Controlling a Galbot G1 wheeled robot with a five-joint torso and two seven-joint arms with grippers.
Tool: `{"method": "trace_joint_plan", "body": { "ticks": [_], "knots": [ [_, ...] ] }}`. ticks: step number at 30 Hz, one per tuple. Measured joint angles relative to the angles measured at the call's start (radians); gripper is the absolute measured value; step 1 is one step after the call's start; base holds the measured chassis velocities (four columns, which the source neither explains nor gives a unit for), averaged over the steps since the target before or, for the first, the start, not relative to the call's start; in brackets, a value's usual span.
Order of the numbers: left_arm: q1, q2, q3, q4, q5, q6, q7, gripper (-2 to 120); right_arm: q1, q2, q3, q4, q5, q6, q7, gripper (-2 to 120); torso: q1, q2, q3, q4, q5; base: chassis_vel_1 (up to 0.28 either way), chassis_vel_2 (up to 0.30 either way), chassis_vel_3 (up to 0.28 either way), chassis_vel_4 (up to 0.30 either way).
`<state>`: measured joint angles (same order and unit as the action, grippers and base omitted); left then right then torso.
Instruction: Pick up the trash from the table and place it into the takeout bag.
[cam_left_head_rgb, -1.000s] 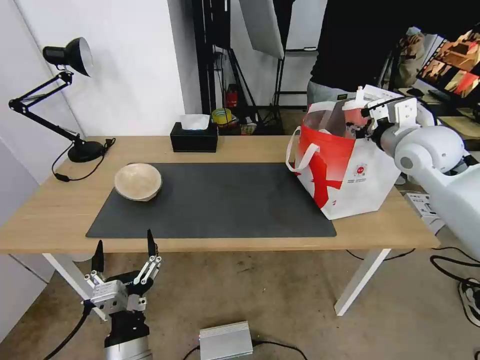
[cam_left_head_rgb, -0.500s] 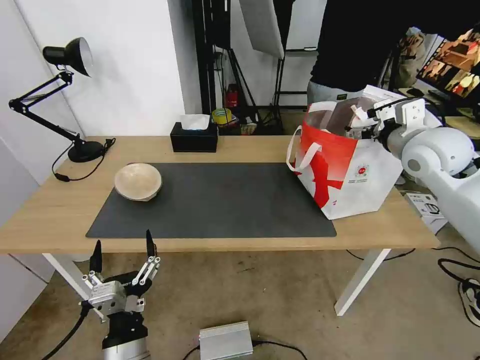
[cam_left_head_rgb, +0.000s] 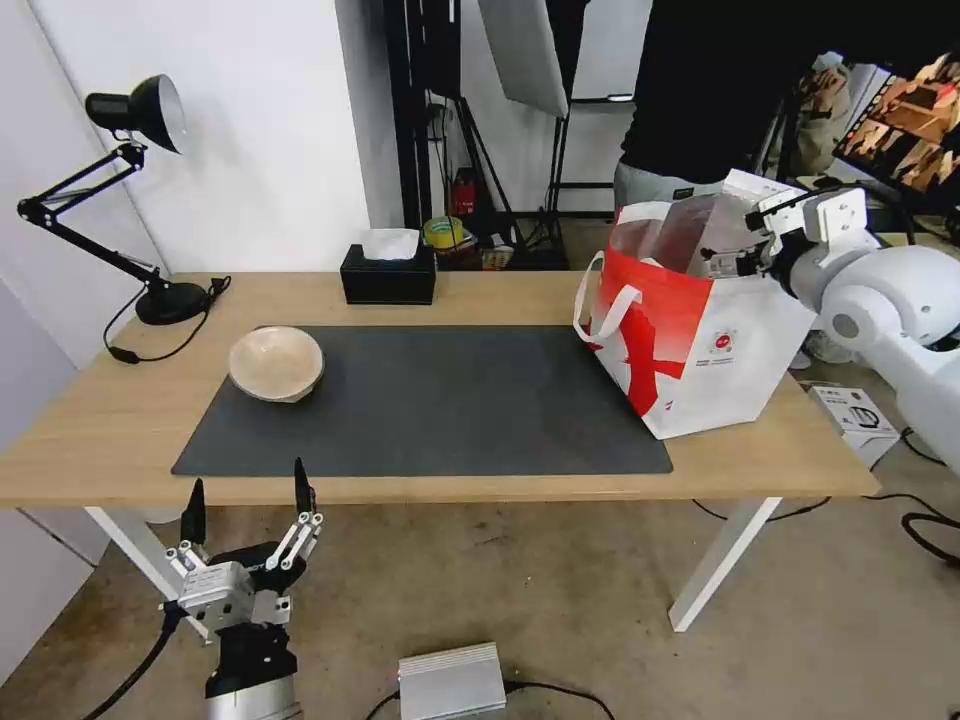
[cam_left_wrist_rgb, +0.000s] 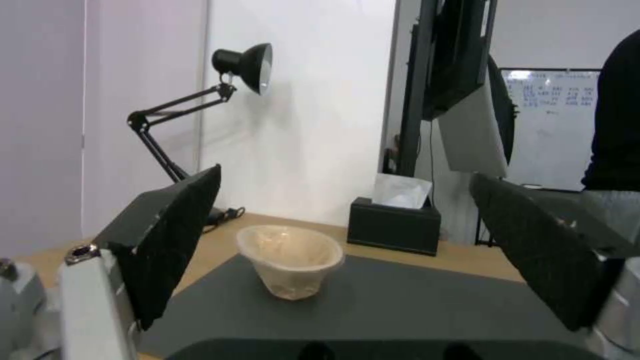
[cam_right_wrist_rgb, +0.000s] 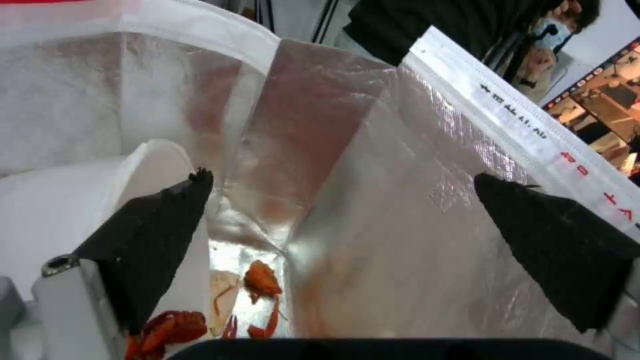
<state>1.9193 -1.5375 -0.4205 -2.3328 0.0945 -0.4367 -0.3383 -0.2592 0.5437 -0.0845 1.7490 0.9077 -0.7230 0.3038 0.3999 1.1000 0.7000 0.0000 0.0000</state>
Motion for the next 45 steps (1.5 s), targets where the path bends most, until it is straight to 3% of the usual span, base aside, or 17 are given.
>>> {"method": "trace_joint_plan", "body": {
  "ticks": [8,14,18,22,27,37,45],
  "knots": [
    [0.002,-0.002,-0.003,-0.004,0.0,0.0,0.0,100,-0.009,0.009,0.008,0.013,-0.001,0.0,0.0,100,0.0,0.0,0.0,0.0001,0.0,0.0,0.0,0.0,0.0],
    [0.002,-0.004,-0.003,-0.004,0.0,0.0,0.0,100,-0.036,0.021,0.073,0.072,0.044,0.006,0.036,100,0.0,0.0,0.0,0.0001,0.0,0.0,0.0,0.0,0.0],
    [0.002,-0.006,-0.003,-0.002,0.0,0.0,0.0,100,-0.062,0.025,0.104,0.133,0.082,0.105,0.086,100,0.0,0.0,0.0,0.0,-0.0001,0.0,0.0,0.0,0.0],
    [0.0,-0.007,-0.004,0.004,0.0,0.0,0.0,100,-0.121,0.044,0.13,0.249,0.099,0.375,0.19,100,0.0,0.0,0.0,0.0001,-0.0002,0.0,0.0,0.0,0.0],
    [-0.001,-0.007,-0.005,0.006,0.0,0.0,0.0,100,-0.232,0.066,0.189,0.37,0.072,0.512,0.227,100,0.0,0.0,0.0,0.0002,-0.0001,0.0,0.0,0.0,0.0],
    [-0.002,-0.008,-0.003,0.006,-0.001,-0.001,-0.001,100,-0.588,0.111,0.33,0.537,-0.084,0.704,0.213,100,0.0,0.0,0.0,-0.0001,0.0,0.0,0.0,0.0,0.0],
    [-0.001,-0.01,-0.002,0.004,-0.003,-0.002,-0.001,100,-0.797,0.162,0.365,0.62,-0.193,0.746,0.209,100,0.0,0.0,0.0,-0.0001,-0.0001,0.0,0.0,0.0,0.0]
  ]
}}
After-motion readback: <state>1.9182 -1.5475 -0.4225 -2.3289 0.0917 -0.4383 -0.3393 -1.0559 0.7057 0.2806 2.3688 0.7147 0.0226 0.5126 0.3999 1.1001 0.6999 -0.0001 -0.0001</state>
